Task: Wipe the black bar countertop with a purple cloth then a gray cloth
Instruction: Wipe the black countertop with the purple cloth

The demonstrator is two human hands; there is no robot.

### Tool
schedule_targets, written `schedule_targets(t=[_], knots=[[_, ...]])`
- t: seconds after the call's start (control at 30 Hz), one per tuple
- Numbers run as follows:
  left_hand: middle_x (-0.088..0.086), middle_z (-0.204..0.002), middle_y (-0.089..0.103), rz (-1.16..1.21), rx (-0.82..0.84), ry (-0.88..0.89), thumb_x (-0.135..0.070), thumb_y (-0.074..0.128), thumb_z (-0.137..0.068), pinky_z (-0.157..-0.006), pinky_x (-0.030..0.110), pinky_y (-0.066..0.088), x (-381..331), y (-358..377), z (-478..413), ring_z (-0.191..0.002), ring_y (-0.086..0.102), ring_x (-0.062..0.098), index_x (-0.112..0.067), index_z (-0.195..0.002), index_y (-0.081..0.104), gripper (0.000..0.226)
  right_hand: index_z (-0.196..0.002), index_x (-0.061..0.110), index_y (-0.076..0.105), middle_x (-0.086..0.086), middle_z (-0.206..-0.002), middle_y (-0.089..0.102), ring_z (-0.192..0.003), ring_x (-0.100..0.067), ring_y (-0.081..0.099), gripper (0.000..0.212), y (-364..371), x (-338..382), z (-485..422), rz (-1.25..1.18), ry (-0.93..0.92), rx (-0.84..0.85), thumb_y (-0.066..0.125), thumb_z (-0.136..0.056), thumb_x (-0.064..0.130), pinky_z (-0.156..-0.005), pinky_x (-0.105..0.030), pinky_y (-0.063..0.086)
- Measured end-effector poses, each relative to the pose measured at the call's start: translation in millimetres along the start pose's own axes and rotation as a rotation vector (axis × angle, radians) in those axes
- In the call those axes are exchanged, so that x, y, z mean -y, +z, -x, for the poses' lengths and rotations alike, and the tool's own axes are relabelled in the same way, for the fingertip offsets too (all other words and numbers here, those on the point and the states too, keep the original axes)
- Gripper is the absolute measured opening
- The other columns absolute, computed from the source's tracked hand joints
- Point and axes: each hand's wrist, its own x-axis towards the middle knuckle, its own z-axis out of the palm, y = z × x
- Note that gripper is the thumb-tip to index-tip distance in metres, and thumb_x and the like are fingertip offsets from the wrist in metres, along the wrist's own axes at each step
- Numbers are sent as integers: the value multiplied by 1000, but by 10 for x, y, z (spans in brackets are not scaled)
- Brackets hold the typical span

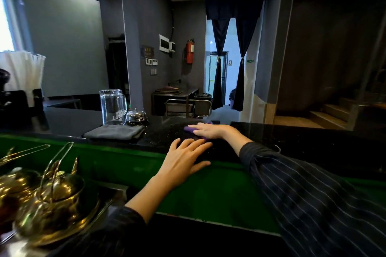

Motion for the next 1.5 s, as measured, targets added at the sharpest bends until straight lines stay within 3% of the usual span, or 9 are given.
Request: schedule_targets(t=[0.17,0.27,0.37,0.63,0.7,0.9,1.13,1.3,1.5], knots=[[3,-159,11,1,93,-82,-63,33,-85,-117,48,-2,241,62,439,-148,2,24,-32,-150,-7,83,-154,37,14,-6,-164,11,-151,-32,8,62,15,-534,38,-4,295,-132,19,-96,58,-118,-59,4],[4,-157,-21,-37,137,-71,-56,34,-91,-120,45,-5,222,0,408,-144,-22,23,-13,-146,-22,90,-155,35,12,-7,-164,7,-150,-36,4,60,66,-255,26,20,462,-196,17,-98,57,-118,-59,4],[10,-152,-31,-58,195,-84,-38,42,-93,-120,45,-6,198,-67,409,-141,-28,27,-7,-143,-25,89,-154,37,12,-6,-164,4,-150,-36,4,57,138,272,11,30,355,-196,19,-100,55,-117,-59,5],[14,-146,-33,-73,226,-180,-15,48,-81,-120,44,3,550,-151,653,-137,-28,31,-7,-136,-29,95,-151,41,23,-4,-164,10,-152,-26,5,48,277,665,226,-21,-179,-16,27,-103,45,-121,-50,0],[13,-146,-32,-124,292,-201,-16,46,-85,-121,43,4,744,-205,720,-140,-25,29,-6,-139,-27,92,-152,36,25,-6,-163,16,-151,-23,7,46,217,473,351,-84,-131,-15,27,-105,38,-120,-42,-1],[23,-153,-24,-105,443,-252,-14,50,-86,-119,42,4,645,-326,597,-144,-17,37,2,-144,-20,93,-152,43,17,-3,-163,14,-150,-33,10,50,260,659,281,44,270,-193,19,-102,46,-117,-54,9],[24,-156,-12,-154,470,-302,-21,55,-85,-119,50,5,519,-411,512,-146,-9,36,3,-147,-14,95,-147,49,29,2,-160,25,-147,-24,25,45,461,1188,566,29,-78,-184,22,-102,47,-113,-55,17],[17,-159,-4,-52,291,-160,-16,51,-81,-117,52,-1,-115,-323,317,-147,-7,32,-4,-149,-8,92,-145,47,33,3,-153,37,-142,-23,33,44,374,468,1000,-16,-17,-198,22,-102,46,-111,-56,23],[11,-160,-2,13,343,-8,-28,61,-82,-115,56,-2,-814,-240,-183,-147,-7,28,-15,-151,-7,98,-148,48,26,2,-160,25,-147,-27,25,46,227,-736,1790,-17,309,-249,21,-103,47,-114,-54,18]])
